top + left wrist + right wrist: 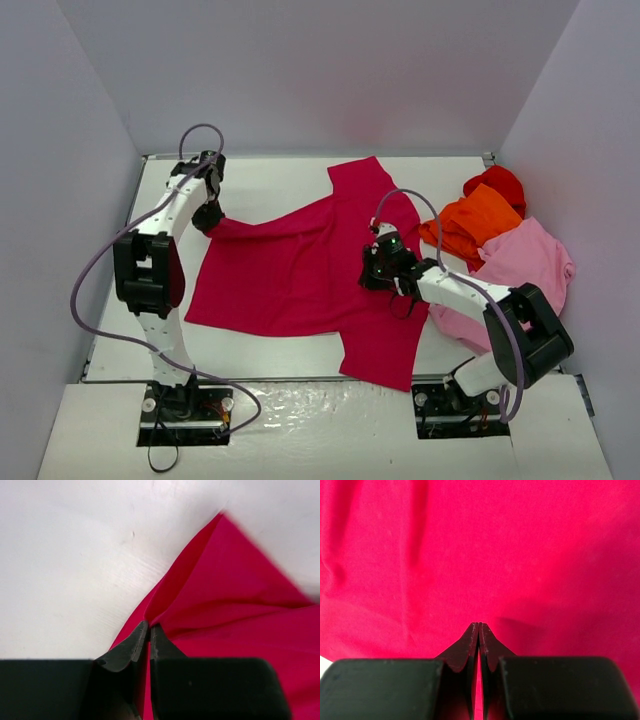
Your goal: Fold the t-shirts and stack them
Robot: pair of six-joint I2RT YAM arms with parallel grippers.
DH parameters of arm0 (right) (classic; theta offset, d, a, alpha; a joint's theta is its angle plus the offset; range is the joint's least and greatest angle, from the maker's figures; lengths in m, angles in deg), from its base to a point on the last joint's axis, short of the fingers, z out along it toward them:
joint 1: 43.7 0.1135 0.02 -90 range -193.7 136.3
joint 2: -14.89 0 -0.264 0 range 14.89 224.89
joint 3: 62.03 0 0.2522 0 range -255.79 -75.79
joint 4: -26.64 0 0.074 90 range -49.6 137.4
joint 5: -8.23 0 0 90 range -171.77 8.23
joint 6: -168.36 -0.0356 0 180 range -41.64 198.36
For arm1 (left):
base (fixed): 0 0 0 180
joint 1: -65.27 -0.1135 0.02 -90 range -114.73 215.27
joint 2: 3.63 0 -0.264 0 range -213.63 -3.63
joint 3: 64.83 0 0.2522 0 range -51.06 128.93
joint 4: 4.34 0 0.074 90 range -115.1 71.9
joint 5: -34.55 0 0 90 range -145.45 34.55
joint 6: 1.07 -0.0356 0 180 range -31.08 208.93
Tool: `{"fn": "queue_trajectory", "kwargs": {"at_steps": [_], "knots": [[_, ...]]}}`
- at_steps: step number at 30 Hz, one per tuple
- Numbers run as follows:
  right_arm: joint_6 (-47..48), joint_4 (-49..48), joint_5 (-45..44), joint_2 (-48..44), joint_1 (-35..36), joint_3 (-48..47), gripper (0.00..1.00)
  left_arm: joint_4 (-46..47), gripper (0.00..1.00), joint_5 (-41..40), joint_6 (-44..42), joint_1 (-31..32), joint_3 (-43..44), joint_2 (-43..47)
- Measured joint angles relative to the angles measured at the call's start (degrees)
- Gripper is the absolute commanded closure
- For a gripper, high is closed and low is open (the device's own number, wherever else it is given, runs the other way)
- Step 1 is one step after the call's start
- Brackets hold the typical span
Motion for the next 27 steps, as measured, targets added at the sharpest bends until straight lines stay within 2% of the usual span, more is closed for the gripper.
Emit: {"fn": "queue_trajectory", "kwargs": {"at_steps": [7, 15, 16, 18, 21, 22, 27], "knots": [[-0.91, -1.27, 0.01, -0.98, 3.95, 5.82, 1.0, -2.03, 1.0, -3.26, -0.15, -0.05, 14.07, 2.86], [-6.28, 1.26, -1.23, -13.2, 12.06, 13.37, 1.0, -5.64, 1.0, -5.77, -0.67, -0.11, 26.07, -7.78], [-6.84, 1.98, -1.54, -14.86, 12.43, 13.78, 1.0, -6.0, 0.96, -6.05, -0.73, -0.11, 26.94, -9.6], [-7.67, 3.45, -2.37, -17.58, 12.67, 14.0, 1.0, -6.67, 0.72, -6.73, -1.01, -0.11, 28.17, -13.37], [-8.36, 5.02, -3.73, -20.65, 12.86, 14.0, 1.0, -7.44, 0.07, -7.46, -1.71, -0.21, 29.22, -17.78], [-8.67, 5.59, -4.12, -21.4, 12.92, 14.0, 1.0, -7.65, 0.03, -7.74, -1.72, -0.26, 29.37, -18.66], [-9.57, 7.64, -6.26, -22.88, 13.2, 14.0, 1.0, -8.59, 0.03, -10.36, -1.92, -0.72, 29.39, -19.6]]}}
